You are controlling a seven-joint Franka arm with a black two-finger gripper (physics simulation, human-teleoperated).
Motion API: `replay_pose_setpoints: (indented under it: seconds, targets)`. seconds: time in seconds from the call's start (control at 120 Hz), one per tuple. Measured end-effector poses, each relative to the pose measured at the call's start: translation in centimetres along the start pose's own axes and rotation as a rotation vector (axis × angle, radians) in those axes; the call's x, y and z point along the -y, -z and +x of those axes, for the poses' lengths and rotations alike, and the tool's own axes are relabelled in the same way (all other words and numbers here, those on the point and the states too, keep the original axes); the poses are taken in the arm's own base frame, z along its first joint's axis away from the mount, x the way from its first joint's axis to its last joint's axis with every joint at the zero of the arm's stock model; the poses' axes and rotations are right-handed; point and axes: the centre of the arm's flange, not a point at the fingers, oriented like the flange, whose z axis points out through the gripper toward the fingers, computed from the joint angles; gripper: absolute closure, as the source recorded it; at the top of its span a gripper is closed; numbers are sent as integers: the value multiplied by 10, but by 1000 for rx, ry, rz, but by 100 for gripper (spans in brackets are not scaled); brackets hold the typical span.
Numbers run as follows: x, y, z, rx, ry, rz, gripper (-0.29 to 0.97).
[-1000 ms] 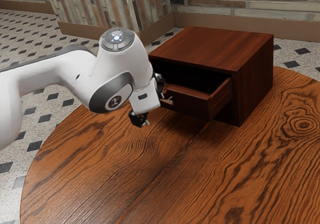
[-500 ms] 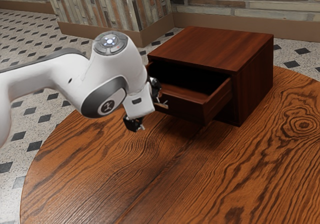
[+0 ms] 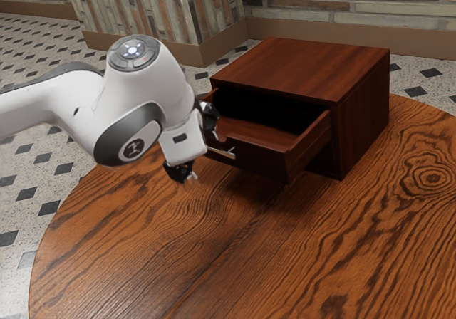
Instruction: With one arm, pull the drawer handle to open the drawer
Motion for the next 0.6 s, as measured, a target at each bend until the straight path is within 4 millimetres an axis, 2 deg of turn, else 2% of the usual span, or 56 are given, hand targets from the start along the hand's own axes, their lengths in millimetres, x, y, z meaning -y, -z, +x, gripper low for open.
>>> replay_pose_setpoints:
  seconds: [0.1,0.192,0.25,0.383,0.6]
  targets:
    - [6,31,5,-17,-1,49,2]
    - [41,100,-6,-72,100,107,1]
    - [48,125,-14,-89,167,95,1]
    - [49,137,-31,-90,363,-22,1]
    - [29,134,-43,-34,687,-262,0]
